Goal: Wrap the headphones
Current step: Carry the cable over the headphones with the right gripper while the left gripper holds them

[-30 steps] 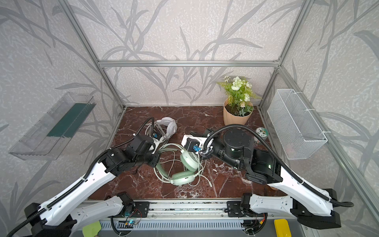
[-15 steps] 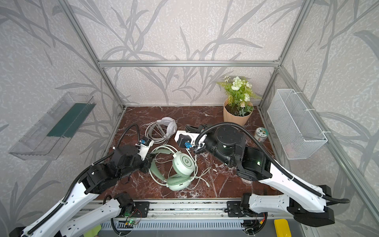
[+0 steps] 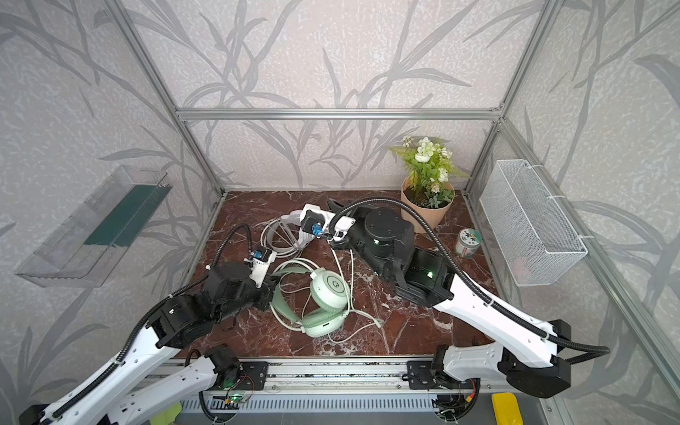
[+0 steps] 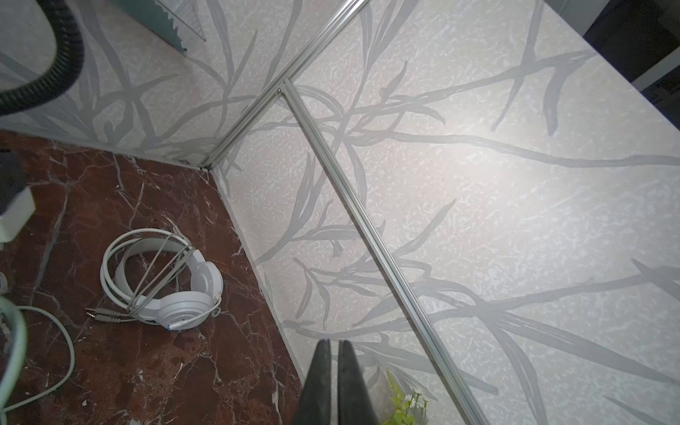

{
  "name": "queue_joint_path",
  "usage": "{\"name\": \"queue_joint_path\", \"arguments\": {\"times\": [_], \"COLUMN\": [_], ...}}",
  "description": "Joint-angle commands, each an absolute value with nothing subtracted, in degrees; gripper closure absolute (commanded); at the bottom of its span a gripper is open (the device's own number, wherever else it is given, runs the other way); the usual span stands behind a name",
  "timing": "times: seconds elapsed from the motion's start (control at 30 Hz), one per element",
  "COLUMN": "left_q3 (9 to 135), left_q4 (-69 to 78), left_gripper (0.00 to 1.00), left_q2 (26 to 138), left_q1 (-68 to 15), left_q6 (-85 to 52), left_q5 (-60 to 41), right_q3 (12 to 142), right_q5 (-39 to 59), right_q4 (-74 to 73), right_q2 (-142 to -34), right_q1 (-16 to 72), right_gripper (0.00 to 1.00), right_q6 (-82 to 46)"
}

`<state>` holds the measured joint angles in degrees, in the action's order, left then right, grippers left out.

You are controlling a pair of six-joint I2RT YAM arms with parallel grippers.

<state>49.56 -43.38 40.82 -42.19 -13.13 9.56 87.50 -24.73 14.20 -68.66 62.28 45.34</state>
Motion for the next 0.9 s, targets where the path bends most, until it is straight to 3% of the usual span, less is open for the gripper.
{"name": "queue_joint_path", "arguments": {"times": [0.0, 0.1, 0.23, 0.33, 0.47, 0.6, 0.73, 0.87], "left_q3": [52.54, 53.91, 55.69, 57.16, 59.68, 63.0, 63.32, 63.21], "left_q4": [-45.66, -48.24, -50.09, -50.76, -51.0, -52.8, -53.94, -54.73], "left_gripper": [1.0, 1.0, 1.0, 1.0, 1.0, 1.0, 1.0, 1.0], "left_q2": [40.29, 39.74, 38.18, 36.2, 34.34, 35.47, 37.65, 42.24], "left_q1": [-41.61, -39.36, -34.51, -31.15, -30.4, -30.37, -30.64, -31.62], "left_q6": [-16.85, -19.52, -23.24, -24.15, -20.37, -15.41, -12.58, -12.29], "left_q5": [27.35, 35.91, 38.43, 35.92, 30.09, 16.83, 4.25, -2.03], "right_q3": [88.97, 86.2, 81.91, 77.77, 74.13, 69.03, 69.27, 68.2], "right_q5": [-15.93, -3.11, 2.98, -3.55, -20.38, -30.57, -32.74, -25.0], "right_q4": [17.59, 23.19, 27.6, 27.74, 22.55, 11.8, 8.55, 5.92], "right_q2": [-61.75, -57.92, -55.04, -53.51, -52.18, -51.7, -54.7, -54.53], "right_q1": [62.9, 63.98, 66.86, 68.75, 68.99, 68.45, 67.52, 67.58], "right_gripper": [1.0, 1.0, 1.0, 1.0, 1.0, 1.0, 1.0, 1.0], "right_q6": [33.51, 28.13, 25.18, 25.91, 29.21, 37.58, 43.6, 51.62]}}
